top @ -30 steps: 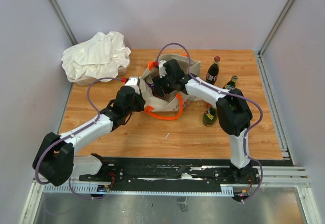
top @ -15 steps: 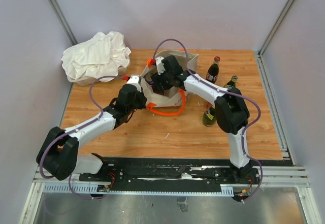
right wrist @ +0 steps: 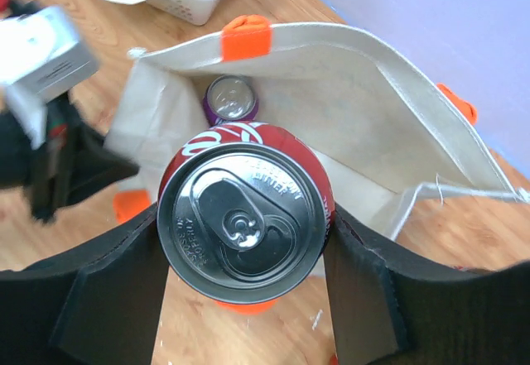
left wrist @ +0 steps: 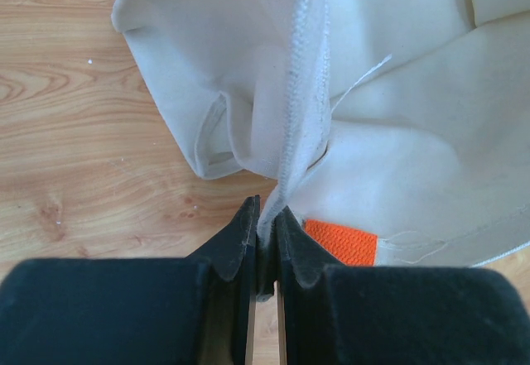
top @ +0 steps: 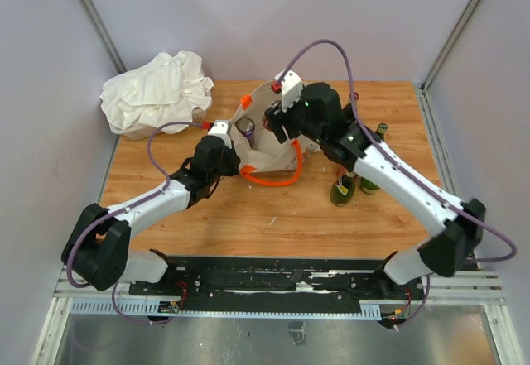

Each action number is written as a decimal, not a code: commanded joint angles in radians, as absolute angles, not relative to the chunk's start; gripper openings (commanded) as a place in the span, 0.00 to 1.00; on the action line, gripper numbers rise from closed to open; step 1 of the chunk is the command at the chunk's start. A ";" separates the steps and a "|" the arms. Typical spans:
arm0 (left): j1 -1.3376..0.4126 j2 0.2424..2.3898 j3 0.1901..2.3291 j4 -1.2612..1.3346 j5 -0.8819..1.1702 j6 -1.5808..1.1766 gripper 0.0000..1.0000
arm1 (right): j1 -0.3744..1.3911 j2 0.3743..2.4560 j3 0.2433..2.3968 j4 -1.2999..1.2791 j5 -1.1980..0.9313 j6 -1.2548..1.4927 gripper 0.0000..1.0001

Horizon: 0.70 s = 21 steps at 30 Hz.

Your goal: Take the beverage out of the canvas bag

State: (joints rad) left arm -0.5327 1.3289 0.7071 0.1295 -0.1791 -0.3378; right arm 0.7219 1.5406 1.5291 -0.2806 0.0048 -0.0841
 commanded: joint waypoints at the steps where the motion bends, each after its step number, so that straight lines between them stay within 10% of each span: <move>1: -0.528 1.321 0.724 0.127 -0.212 -0.325 0.11 | 0.820 1.357 1.349 -0.183 0.149 -0.157 0.01; 21: -0.528 1.292 0.710 0.096 -0.199 -0.322 0.12 | 0.863 1.292 1.022 -0.295 0.303 0.094 0.01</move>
State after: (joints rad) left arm -0.5323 1.3128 0.7071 0.1162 -0.1772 -0.3336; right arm 0.8646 1.2549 1.0443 -0.3923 0.2584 0.0280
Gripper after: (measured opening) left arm 0.132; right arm 0.647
